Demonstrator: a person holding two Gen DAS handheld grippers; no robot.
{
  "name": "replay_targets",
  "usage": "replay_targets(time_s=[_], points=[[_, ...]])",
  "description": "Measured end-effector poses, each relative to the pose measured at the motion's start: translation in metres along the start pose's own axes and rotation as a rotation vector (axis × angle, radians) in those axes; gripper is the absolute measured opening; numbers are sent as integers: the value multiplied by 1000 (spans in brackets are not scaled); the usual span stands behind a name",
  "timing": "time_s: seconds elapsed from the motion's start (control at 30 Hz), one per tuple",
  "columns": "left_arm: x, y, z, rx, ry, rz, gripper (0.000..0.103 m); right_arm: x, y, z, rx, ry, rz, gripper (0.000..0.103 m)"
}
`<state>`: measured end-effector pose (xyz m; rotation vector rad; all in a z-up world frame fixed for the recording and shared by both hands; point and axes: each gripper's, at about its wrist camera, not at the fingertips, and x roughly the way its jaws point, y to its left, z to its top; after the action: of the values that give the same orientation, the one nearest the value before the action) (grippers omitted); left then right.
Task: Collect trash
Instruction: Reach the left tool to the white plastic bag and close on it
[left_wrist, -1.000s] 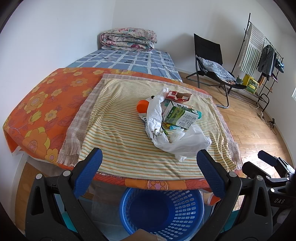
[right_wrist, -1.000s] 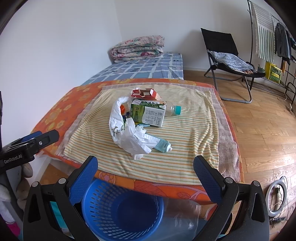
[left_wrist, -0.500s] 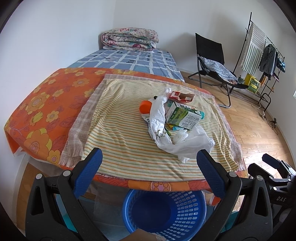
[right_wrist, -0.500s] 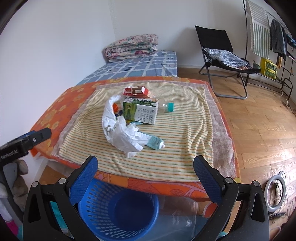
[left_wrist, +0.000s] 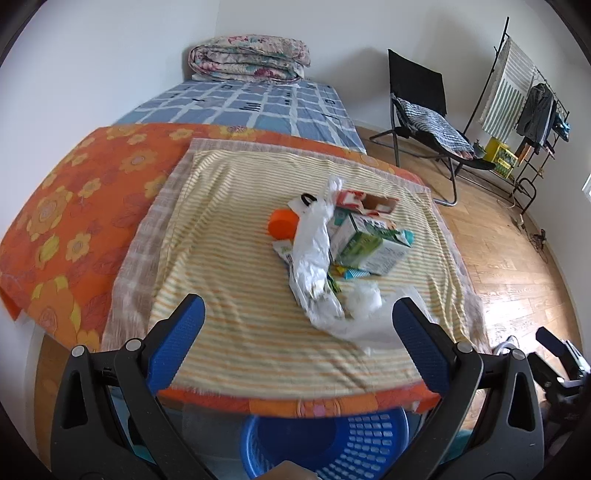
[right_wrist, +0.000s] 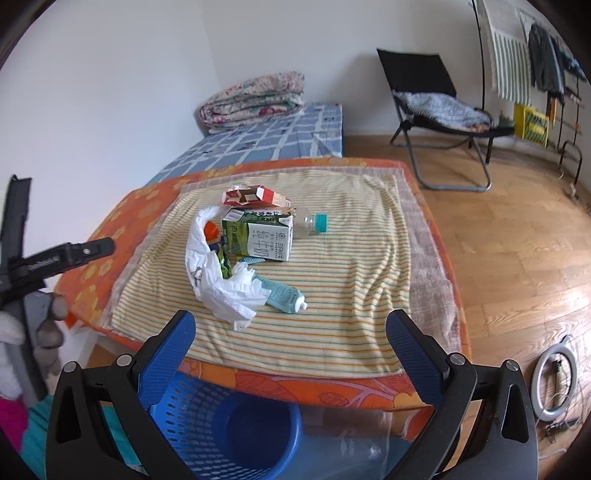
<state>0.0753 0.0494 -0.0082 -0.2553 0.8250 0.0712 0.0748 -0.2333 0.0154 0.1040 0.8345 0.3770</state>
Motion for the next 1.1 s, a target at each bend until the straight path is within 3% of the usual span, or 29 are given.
replay_targets(time_s=[0.17,0.33,0.57,0.7,0.87,1.03,1.1], points=[[29,-5,16,13,6,-14,99,20,-6,27,10,39,30,102],[70,-1,28,-7,68,-26,83,51,-15,49,38,82,72,102],[122,0,34,-45,143,-26,78,88,-34,48,147,183,138,102],[143,-5,37,-47,154,-10,76,104,-29,44,98,221,131,98],[164,-10,37,-31,186,8,62,124,-26,36,58,275,136,93],[178,-2,35,-60,227,12,35,138,-29,39,65,301,154,87],[179,1,34,-61,227,15,30,142,-29,43,65,302,163,84]])
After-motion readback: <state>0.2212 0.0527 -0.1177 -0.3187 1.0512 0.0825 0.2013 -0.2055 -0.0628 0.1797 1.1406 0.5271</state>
